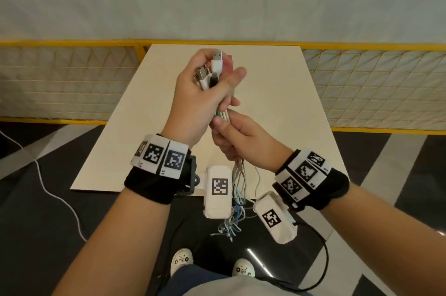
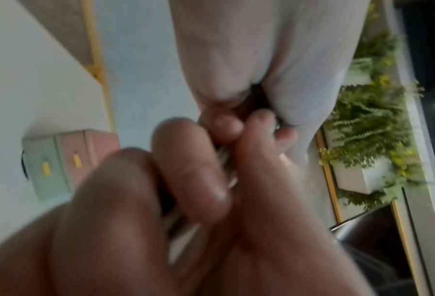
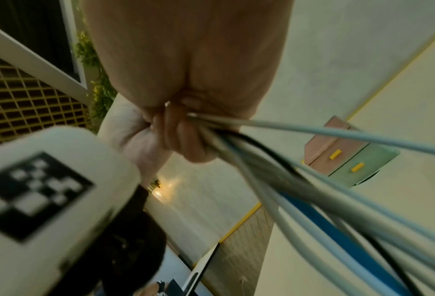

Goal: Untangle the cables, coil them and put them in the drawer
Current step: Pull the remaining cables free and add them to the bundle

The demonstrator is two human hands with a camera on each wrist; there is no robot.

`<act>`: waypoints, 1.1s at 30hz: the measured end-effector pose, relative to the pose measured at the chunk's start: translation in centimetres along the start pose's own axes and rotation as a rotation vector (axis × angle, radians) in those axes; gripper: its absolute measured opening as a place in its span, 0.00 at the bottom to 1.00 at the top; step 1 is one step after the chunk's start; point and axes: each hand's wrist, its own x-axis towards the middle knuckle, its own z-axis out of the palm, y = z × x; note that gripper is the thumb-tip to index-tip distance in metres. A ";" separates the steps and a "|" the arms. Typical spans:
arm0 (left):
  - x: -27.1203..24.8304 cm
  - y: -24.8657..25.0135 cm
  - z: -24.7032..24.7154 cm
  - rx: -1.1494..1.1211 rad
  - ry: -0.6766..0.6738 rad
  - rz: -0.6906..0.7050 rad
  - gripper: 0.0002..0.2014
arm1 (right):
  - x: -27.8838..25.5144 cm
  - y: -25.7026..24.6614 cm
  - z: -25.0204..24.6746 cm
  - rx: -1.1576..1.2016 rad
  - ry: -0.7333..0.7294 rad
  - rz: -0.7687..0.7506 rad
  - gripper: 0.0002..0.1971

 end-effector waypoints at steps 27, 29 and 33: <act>2.7 2.4 -1.6 0.331 -0.286 0.180 0.11 | 0.8 -2.0 -2.0 0.256 0.136 -0.056 0.16; 2.9 2.4 -1.6 0.383 -0.281 0.226 0.13 | 1.0 -2.2 -2.1 0.201 0.233 -0.047 0.16; 3.8 1.5 -1.0 0.711 -0.255 0.280 0.14 | 1.5 -2.4 -1.7 0.067 0.293 -0.024 0.17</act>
